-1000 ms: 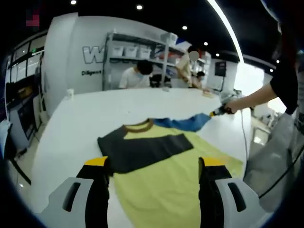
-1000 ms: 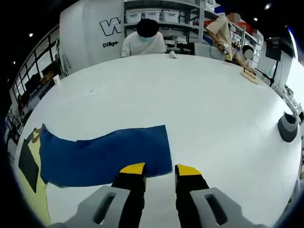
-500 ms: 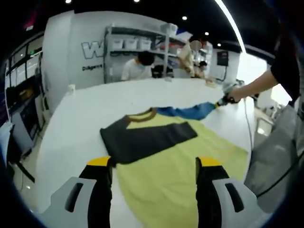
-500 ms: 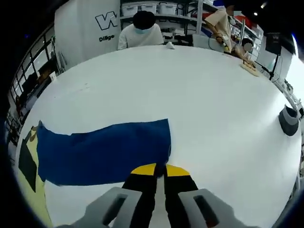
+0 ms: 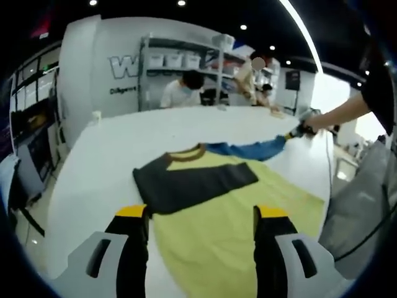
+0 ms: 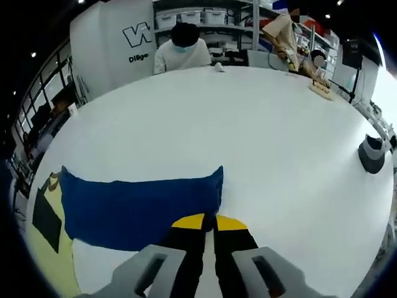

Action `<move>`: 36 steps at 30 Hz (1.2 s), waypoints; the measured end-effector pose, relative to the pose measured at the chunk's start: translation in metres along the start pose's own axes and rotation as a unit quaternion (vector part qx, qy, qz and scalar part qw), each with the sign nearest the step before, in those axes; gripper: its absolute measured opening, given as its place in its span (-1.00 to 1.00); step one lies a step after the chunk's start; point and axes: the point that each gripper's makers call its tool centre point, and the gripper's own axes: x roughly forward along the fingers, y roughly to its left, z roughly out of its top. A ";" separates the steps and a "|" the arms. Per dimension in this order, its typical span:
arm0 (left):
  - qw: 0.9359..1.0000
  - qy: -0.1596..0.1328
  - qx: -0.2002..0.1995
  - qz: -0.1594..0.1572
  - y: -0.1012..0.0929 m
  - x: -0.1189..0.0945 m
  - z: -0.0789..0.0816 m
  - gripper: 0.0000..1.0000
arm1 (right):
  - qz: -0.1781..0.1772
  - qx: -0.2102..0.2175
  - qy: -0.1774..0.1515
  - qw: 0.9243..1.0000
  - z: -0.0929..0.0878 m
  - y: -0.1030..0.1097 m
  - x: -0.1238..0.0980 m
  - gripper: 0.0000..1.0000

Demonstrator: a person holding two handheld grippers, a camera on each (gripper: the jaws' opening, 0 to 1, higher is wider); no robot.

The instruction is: Fold the garment on the visible template until the final outline fits inside the template.

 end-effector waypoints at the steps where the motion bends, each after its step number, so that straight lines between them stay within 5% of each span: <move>1: 1.000 -0.001 0.000 -0.001 0.000 0.000 0.000 0.26 | 0.002 -0.003 -0.001 1.000 0.003 0.003 -0.002 -1.00; 8: 1.000 -0.010 0.002 -0.004 0.000 -0.007 0.004 0.26 | 0.063 -0.004 -0.053 0.997 0.044 0.056 -0.017 -1.00; 10: 1.000 -0.022 -0.005 -0.003 0.002 -0.010 0.009 0.25 | 0.123 0.011 -0.083 0.989 0.061 0.095 -0.029 -1.00; 14: 1.000 -0.027 -0.009 0.002 0.006 -0.012 0.010 0.25 | 0.148 -0.026 -0.100 0.984 0.078 0.127 -0.038 -1.00; 17: 0.999 -0.033 -0.010 0.004 0.006 -0.016 0.012 0.25 | 0.189 -0.050 -0.127 0.972 0.100 0.172 -0.048 -1.00; 23: 0.999 -0.033 -0.012 0.014 0.013 -0.024 0.007 0.25 | 0.232 -0.068 -0.152 0.958 0.119 0.225 -0.058 -1.00; 31: 0.999 -0.035 -0.021 0.030 0.017 -0.033 0.005 0.24 | 0.289 -0.095 -0.165 0.938 0.121 0.301 -0.065 -1.00; 32: 0.999 -0.033 -0.022 0.030 0.016 -0.034 0.006 0.24 | 0.313 -0.106 -0.178 0.927 0.121 0.321 -0.066 -1.00; 36: 0.999 -0.030 -0.025 0.033 0.017 -0.035 0.003 0.23 | 0.329 -0.097 -0.171 0.924 0.109 0.351 -0.067 -1.00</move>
